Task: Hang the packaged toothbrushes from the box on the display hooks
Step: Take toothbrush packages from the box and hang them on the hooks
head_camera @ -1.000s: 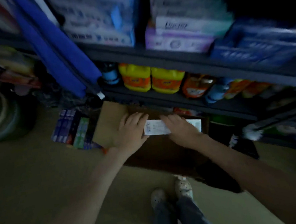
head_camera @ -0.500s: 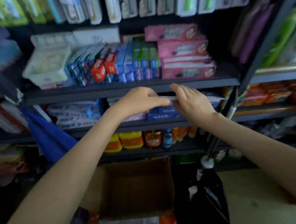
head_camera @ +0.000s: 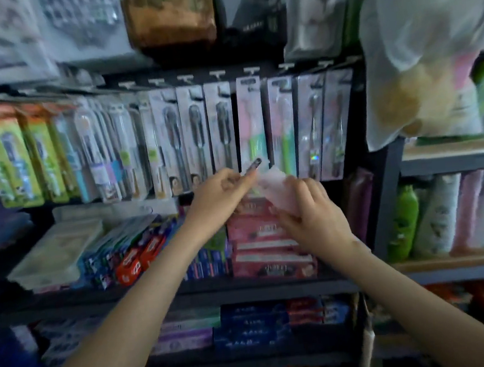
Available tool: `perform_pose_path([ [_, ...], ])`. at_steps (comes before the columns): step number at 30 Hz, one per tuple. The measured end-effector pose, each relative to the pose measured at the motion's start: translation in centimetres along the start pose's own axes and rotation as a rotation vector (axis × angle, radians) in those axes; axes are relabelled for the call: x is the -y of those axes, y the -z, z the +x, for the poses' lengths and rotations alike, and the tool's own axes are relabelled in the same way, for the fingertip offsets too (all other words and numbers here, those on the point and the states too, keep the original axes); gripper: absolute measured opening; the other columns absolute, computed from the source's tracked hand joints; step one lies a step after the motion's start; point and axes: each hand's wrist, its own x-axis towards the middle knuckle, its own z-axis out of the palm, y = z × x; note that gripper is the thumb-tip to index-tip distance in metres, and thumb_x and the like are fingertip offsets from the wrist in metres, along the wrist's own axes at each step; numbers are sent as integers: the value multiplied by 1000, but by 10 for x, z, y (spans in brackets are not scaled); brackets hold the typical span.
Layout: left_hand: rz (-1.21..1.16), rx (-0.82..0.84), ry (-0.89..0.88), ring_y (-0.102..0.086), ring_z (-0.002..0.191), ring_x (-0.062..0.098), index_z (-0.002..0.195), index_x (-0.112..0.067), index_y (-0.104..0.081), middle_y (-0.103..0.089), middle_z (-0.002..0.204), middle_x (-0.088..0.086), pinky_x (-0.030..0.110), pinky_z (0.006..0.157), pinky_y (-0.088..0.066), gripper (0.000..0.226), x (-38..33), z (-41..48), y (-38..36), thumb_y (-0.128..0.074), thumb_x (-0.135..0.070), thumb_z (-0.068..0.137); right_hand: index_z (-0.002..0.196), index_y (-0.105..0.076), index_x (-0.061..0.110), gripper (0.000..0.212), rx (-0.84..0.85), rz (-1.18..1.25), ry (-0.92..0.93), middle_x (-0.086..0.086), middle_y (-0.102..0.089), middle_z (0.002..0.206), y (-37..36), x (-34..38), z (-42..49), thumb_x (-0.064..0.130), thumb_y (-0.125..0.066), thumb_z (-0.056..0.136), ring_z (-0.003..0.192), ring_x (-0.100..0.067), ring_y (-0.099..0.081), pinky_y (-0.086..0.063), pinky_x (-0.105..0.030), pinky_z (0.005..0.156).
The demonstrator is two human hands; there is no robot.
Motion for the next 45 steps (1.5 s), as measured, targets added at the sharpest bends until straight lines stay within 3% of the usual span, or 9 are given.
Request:
perform_pose_path([
  [2, 112, -133, -123, -63, 90, 12, 111, -20, -58, -65, 100, -2, 24, 80, -49, 48, -4, 23, 6, -44, -60, 88, 135, -41, 14, 53, -24, 108, -170, -4, -53, 125, 8, -7, 27, 27, -64, 89, 100, -25, -57, -45, -30, 60],
  [4, 319, -218, -257, -56, 107, 14, 130, -17, -50, -58, 120, 0, 23, 88, -46, 45, -4, 51, 8, -49, -46, 96, 146, -29, 25, 62, -7, 138, -258, -2, -47, 134, 14, -17, 55, 33, -59, 93, 88, -22, -60, -42, -31, 62],
  [8, 621, -293, -406, -28, 141, 22, 150, -9, -25, -28, 154, 8, 25, 114, -16, 69, -2, 102, 1, -55, -38, 96, 151, -16, 34, 71, 48, 140, -387, -10, -55, 117, 18, -33, 102, 41, -56, 93, 79, -24, -59, -48, -35, 69],
  [11, 662, -314, -438, -6, 148, 23, 154, -14, -9, -5, 162, 7, 24, 112, 4, 81, -1, 125, -2, -56, -42, 94, 150, -19, 33, 69, 60, 154, -429, -11, -58, 103, 12, -41, 121, 40, -55, 91, 76, -22, -57, -48, -33, 66],
  [15, 662, -197, -415, 15, 147, 20, 153, -23, 11, 19, 160, 2, 29, 112, 14, 92, 3, 145, -2, -55, -47, 93, 151, -17, 32, 69, 77, 95, -405, -10, -56, 126, 6, -45, 139, 39, -53, 92, 101, -30, -59, -45, -34, 73],
  [17, 670, -133, -388, 22, 145, 18, 150, -29, 20, 28, 157, -1, 31, 110, 18, 96, 3, 151, 0, -53, -52, 93, 152, -17, 31, 69, 72, 68, -398, -10, -55, 127, 6, -44, 146, 39, -52, 93, 103, -30, -58, -43, -34, 71],
  [21, 748, -110, -389, 28, 143, 15, 147, -30, 26, 27, 157, 1, 34, 110, 23, 98, 3, 161, 2, -50, -58, 91, 152, -16, 33, 69, 79, 9, -381, -9, -58, 116, 6, -41, 158, 42, -49, 92, 92, -29, -58, -45, -34, 66],
  [27, 767, -124, -387, 28, 143, 18, 150, -30, 21, 24, 159, 4, 42, 113, 20, 100, 0, 166, 0, -50, -63, 88, 153, -17, 26, 69, 60, -1, -397, -14, -54, 123, 1, -40, 163, 38, -49, 93, 105, -36, -55, -41, -36, 71],
  [45, 827, -165, -381, 29, 143, 21, 150, -29, 21, 29, 157, 5, 45, 110, 24, 103, -1, 167, -1, -52, -64, 86, 150, -18, 17, 70, -20, 103, -528, -18, -51, 126, -23, -35, 161, 36, -54, 93, 108, -38, -54, -39, -37, 73],
])
